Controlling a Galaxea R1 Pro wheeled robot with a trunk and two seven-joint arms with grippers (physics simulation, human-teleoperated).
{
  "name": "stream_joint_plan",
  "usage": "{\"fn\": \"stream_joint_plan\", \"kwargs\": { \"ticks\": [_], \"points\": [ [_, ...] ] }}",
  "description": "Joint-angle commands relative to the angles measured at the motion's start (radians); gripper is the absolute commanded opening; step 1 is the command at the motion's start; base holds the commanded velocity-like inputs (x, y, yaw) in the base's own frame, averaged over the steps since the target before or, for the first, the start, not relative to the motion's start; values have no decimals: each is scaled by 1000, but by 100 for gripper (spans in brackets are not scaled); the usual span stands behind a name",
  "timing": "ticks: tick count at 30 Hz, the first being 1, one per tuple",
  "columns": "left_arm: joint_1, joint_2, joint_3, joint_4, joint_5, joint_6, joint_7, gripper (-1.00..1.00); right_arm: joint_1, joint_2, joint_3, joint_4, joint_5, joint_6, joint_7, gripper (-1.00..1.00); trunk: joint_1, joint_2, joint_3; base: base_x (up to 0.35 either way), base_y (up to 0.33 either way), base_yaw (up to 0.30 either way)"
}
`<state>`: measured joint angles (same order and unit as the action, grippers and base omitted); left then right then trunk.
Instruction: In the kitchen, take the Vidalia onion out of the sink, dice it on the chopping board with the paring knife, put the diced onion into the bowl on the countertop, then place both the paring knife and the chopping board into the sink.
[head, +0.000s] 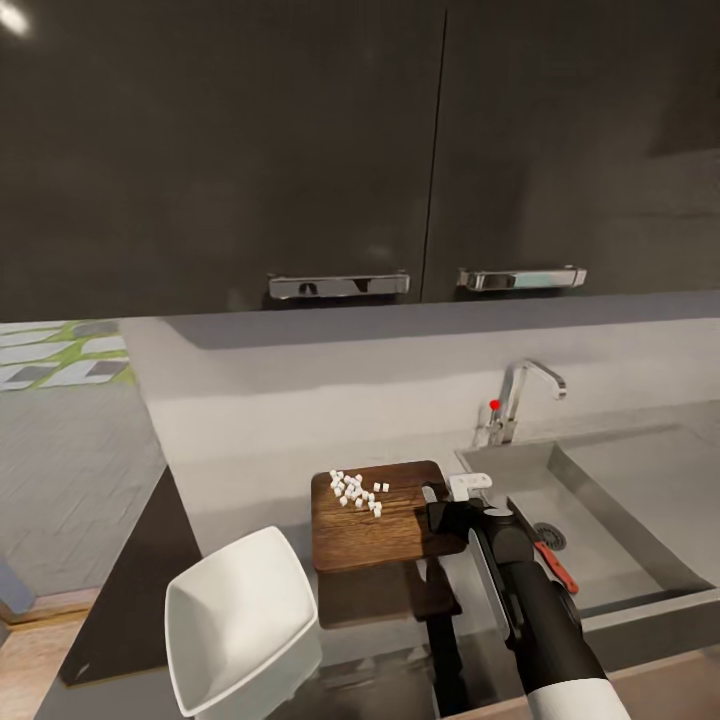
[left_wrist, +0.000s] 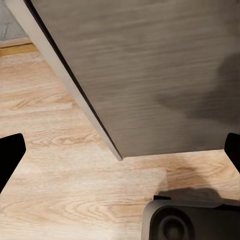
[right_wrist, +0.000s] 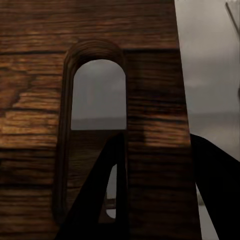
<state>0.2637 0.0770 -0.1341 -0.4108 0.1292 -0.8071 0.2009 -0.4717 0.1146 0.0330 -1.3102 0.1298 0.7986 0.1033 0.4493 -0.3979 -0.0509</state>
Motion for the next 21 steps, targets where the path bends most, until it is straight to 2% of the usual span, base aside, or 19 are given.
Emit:
{"fn": "stream_joint_plan", "kwargs": {
  "ticks": [1,8,19,21],
  "points": [
    [0,1,-9,-2,10,-1,3,100,-1,0,-1,-1,10,5,10,-100,1,-2,0,0,0,0],
    [0,1,-9,-1,10,-1,3,100,-1,0,-1,-1,10,5,10,-100,1,-2,11,-16,9,0],
    [0,1,-9,-1,10,-1,2,100,-1,0,-1,-1,10,5,10,-100,1,-2,28,-248,181,0],
    [0,1,-8,-1,10,-1,2,100,-1,0,-1,-1,10,5,10,-100,1,-2,31,-57,255,0]
  ]
}}
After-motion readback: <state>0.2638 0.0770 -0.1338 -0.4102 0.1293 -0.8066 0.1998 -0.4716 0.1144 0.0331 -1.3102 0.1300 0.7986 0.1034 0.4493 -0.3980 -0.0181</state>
